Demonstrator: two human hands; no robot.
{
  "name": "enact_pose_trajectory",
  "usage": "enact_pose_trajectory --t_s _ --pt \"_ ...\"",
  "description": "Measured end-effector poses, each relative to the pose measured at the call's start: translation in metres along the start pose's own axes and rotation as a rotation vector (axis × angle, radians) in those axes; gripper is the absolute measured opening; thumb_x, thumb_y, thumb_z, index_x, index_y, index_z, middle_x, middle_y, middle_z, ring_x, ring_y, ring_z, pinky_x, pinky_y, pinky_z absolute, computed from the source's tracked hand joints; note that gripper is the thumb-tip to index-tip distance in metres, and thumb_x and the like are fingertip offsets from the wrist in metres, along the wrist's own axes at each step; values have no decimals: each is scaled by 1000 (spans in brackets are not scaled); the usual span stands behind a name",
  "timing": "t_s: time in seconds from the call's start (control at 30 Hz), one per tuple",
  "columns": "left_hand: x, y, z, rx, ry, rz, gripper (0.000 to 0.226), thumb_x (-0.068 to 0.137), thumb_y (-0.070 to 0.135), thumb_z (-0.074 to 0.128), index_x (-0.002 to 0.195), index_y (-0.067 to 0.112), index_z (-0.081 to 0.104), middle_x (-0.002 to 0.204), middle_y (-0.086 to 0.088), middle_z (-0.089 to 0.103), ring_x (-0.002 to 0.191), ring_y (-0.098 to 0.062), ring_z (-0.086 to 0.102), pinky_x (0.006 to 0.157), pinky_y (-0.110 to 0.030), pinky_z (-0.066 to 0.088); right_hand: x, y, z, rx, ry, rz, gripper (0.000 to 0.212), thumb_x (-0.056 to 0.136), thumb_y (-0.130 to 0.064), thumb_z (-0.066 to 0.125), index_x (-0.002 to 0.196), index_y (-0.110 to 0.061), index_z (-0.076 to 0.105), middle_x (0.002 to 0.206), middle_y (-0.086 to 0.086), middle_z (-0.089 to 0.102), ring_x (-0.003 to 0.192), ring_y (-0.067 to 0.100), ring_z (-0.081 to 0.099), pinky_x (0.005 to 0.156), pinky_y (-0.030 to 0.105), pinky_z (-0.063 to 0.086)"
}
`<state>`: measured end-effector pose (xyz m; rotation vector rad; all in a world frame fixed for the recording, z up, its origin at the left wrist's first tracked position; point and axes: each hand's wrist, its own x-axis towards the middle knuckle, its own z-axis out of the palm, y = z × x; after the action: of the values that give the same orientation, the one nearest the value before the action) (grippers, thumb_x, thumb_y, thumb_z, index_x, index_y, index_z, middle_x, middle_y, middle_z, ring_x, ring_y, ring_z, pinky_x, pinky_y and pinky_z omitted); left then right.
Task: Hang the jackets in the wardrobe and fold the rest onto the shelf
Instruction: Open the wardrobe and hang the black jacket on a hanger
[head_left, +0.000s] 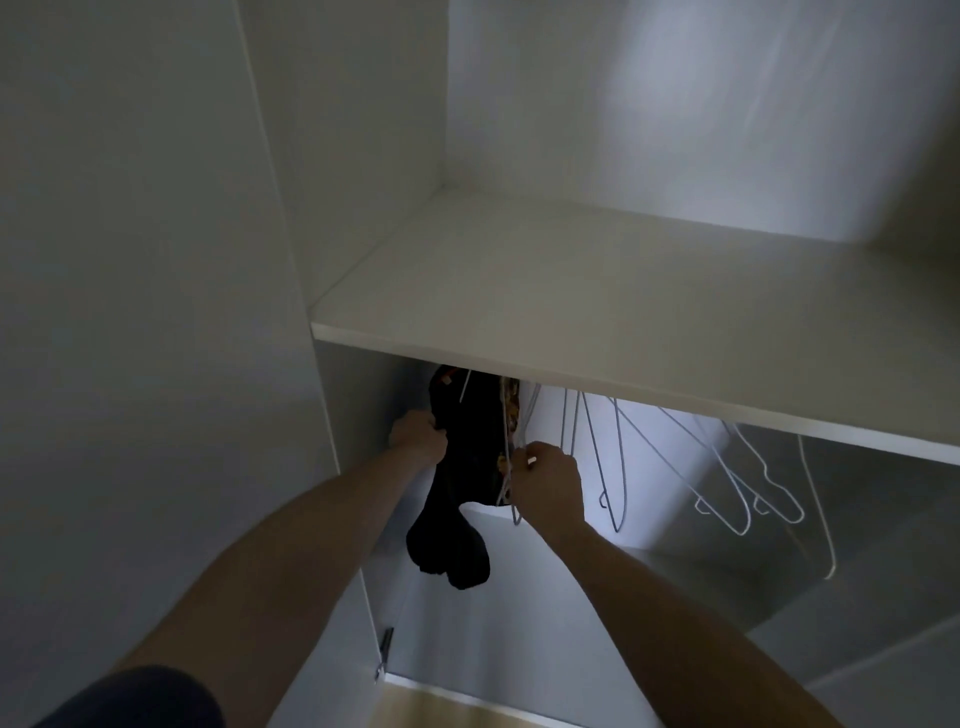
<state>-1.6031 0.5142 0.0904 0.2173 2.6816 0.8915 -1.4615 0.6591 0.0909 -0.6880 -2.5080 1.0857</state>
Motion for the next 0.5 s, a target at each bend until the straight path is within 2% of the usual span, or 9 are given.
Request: enact_pose_trajectory --t_s 0.07,0.13,0.23,0.3,0.37,0.43,0.5 --pt "-2 0 2 5 3 -15 24 104 28 56 97 8 67 87 -12 65 88 -31 67 77 -39 53 -9 2 1 -15 -41 5 34 105 -19 53 79 -4 68 63 10 70 49 14 67 49 27 58" --pt "-4 -1 4 6 0 -20 28 104 30 56 104 5 68 90 -12 66 86 -29 65 75 -38 50 -21 4 0 -18 -65 12 32 106 -21 52 85 -4 69 67 11 71 57 19 70 58 33 62" --pt "-6 -4 6 -36 -22 -35 34 104 36 57 107 5 71 102 -14 71 89 -29 68 75 -36 53 -42 13 -2 -21 -86 -1 33 107 -21 52 89 -1 70 68 13 72 59 21 71 64 37 61" --pt "-10 -6 9 -45 -44 -44 38 104 39 56 112 5 71 106 -15 72 90 -29 68 75 -35 54 -57 19 -6 -9 -105 6 31 107 -24 53 91 -4 70 68 10 72 57 18 71 60 32 60" --pt "-15 -9 13 -42 -48 -41 40 104 40 56 114 5 71 102 -14 71 86 -27 66 72 -34 51 -73 23 -12 28 -130 31 27 107 -27 54 94 -10 71 66 5 72 52 11 70 50 18 54" --pt "-21 -12 17 -47 -31 -31 42 104 40 56 111 2 72 94 -13 69 87 -30 68 71 -34 51 -88 26 -17 40 -139 32 24 107 -28 54 94 -15 71 63 0 71 50 6 68 48 11 48" --pt "-29 -14 20 -45 -3 -19 41 104 39 57 108 1 72 81 -8 64 81 -28 66 69 -34 50 -102 29 -24 17 -146 23 26 107 -29 53 93 -17 71 60 -2 70 49 5 68 49 10 49"
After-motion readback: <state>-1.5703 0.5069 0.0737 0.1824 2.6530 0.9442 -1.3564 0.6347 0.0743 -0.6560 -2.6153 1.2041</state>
